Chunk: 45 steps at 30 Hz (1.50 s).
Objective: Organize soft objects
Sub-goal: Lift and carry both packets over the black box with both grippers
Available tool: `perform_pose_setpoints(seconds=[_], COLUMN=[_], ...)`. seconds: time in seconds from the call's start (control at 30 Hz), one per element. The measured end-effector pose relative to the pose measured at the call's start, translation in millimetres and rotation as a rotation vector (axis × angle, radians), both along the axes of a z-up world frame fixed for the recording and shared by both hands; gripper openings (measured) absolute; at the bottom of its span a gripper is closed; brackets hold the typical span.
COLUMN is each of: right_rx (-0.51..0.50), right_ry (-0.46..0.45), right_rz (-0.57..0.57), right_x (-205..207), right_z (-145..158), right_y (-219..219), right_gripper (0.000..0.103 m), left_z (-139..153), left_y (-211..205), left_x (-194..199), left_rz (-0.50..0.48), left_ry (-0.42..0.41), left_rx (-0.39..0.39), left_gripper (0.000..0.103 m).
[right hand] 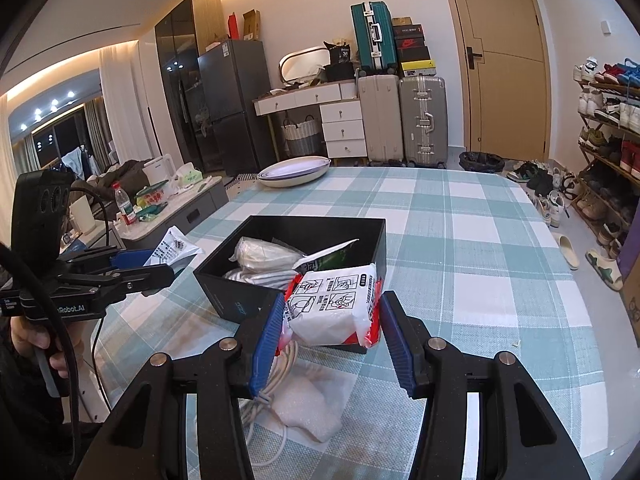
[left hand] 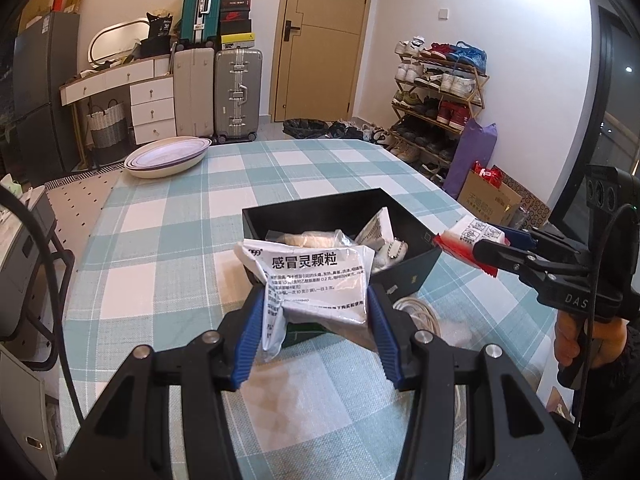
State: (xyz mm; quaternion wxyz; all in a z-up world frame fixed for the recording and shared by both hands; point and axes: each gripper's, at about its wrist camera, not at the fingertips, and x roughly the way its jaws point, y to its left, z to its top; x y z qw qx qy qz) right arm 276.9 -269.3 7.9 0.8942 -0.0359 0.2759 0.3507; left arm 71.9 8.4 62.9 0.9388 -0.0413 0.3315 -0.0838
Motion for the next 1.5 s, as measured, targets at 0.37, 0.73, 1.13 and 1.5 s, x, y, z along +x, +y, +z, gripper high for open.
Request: perform_pose_setpoints(seconds=[0.37, 0.73, 1.13, 1.5], right_rx=[-0.004, -0.002, -0.001, -0.016], right_ry=[-0.002, -0.013, -0.013, -0.004], right_rz=[0.017, 0.027, 0.026, 0.036], right_x=[9, 20, 34, 46], right_z=[7, 16, 23, 24], right_y=[9, 16, 24, 34], right_gripper=[0.05, 0.05, 0.05, 0.05], left_z=[7, 9, 9, 9], left_y=[-6, -4, 0, 1], left_x=[18, 37, 53, 66], left_rz=[0.022, 0.046, 0.063, 0.054], left_ry=[-0.021, -0.021, -0.012, 0.0], left_rx=[0.057, 0.076, 0.075, 0.08], left_gripper=[0.05, 0.05, 0.05, 0.05])
